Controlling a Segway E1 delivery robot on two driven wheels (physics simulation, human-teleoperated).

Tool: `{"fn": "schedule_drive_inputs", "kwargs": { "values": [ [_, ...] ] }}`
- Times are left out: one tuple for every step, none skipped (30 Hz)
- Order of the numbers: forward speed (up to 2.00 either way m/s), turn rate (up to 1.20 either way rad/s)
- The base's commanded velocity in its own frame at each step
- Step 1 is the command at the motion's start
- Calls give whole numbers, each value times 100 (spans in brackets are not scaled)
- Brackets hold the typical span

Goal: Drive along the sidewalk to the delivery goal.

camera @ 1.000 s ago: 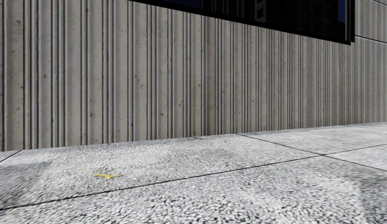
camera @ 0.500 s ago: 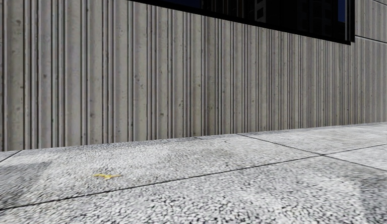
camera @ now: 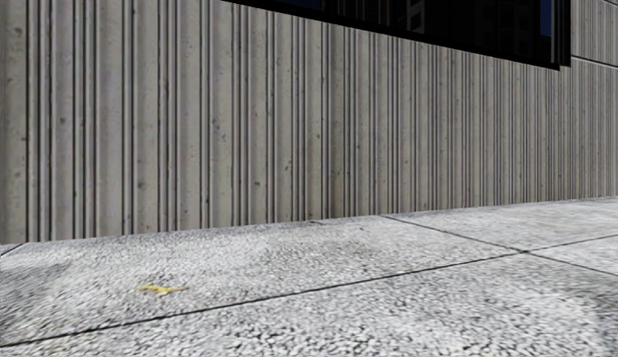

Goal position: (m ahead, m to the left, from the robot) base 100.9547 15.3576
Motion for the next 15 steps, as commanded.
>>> {"fn": "schedule_drive_inputs", "kwargs": {
  "values": [
    [66, 0],
    [67, 0],
    [67, 0],
    [67, 0],
    [68, 0],
    [69, 0],
    [70, 0],
    [70, 0],
    [71, 0],
    [73, 0],
    [74, 0],
    [76, 0],
    [76, 0],
    [80, 0],
    [81, -6]
  ]
}}
